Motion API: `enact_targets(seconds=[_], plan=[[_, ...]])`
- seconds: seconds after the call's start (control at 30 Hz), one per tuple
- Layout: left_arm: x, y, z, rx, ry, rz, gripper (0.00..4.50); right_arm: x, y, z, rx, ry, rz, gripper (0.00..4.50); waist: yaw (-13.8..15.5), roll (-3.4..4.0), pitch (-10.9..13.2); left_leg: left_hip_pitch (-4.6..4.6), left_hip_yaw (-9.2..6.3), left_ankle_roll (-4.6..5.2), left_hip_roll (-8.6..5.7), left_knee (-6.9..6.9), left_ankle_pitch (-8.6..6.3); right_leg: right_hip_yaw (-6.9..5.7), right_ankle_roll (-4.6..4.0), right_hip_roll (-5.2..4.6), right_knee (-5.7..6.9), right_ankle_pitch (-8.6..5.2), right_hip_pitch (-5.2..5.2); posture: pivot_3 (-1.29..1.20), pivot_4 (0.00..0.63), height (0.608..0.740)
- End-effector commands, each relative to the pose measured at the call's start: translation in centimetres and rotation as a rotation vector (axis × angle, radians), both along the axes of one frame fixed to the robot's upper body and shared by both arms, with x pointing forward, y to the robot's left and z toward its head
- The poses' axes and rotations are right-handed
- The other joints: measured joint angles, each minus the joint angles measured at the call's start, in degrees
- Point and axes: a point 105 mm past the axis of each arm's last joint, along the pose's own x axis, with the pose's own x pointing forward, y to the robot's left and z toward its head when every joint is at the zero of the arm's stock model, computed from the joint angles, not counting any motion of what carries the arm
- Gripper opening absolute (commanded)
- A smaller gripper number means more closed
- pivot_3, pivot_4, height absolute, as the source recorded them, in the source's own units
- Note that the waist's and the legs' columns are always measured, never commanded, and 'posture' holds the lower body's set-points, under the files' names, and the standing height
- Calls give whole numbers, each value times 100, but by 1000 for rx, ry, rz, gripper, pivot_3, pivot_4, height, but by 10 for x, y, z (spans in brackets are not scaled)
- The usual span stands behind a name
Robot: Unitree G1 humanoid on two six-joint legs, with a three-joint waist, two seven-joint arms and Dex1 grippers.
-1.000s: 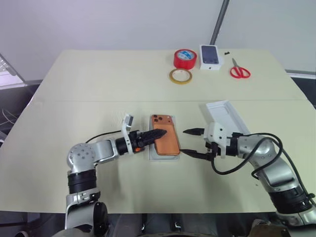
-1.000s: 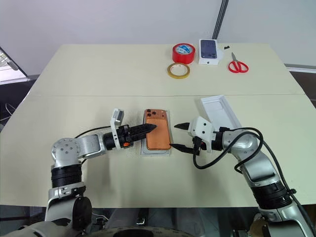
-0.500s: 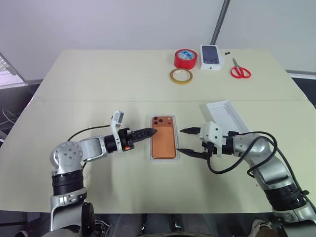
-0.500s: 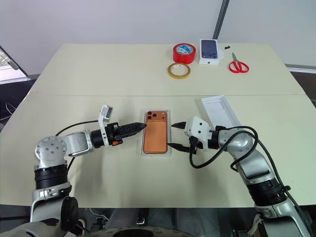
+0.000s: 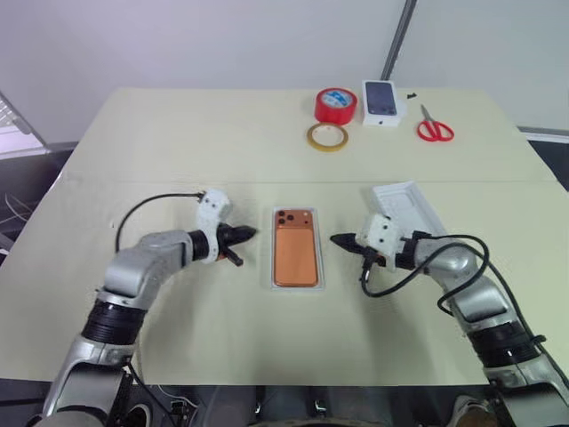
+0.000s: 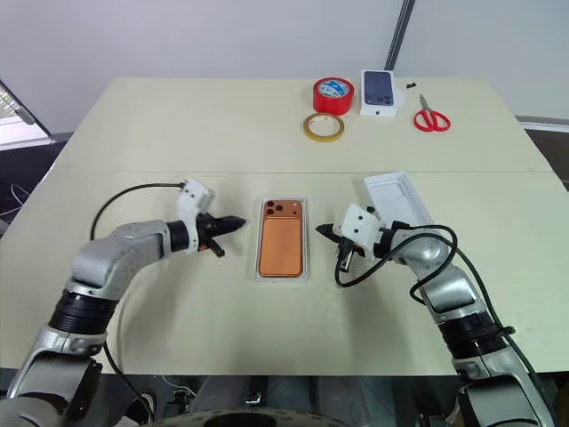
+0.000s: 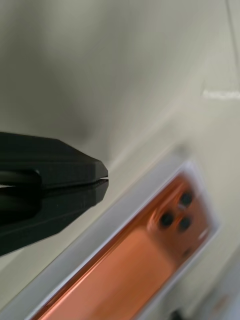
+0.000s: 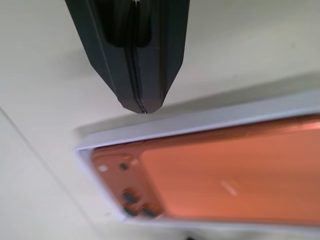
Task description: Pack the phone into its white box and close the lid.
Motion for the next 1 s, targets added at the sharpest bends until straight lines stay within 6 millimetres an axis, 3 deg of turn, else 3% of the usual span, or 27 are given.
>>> enact_targets(seconds=[0.03,0.2,0.37,0.83,1.0], plan=[[-6,-12,-2,38,-80,-102,12,2,2,1,-54,-58,20,0,-12,1,0,0,0,1,0,0,0,0,0,0,0,0,0,0,150,740],[-23,-19,-21,65,-38,-208,12,-4,10,-1,-28,-50,37,0,-10,2,0,0,0,30,1,1,-16,0,0,0,6,0,-2,0,150,740],[-27,-50,-18,-48,15,-247,12,0,14,7,-4,-66,27,0,36,4,-2,0,0,41,0,8,-22,-1,1,0,6,0,4,0,150,740],[-9,-138,-6,-97,-56,-441,12,0,-40,6,-122,-45,-67,0,45,3,-2,2,1,49,-6,17,-24,-2,2,4,3,1,17,0,150,740],[-11,-154,-6,-113,-71,-488,12,-1,-53,9,-138,-54,-110,0,33,3,-2,4,2,50,-6,18,-24,-2,3,5,4,1,20,0,150,740]])
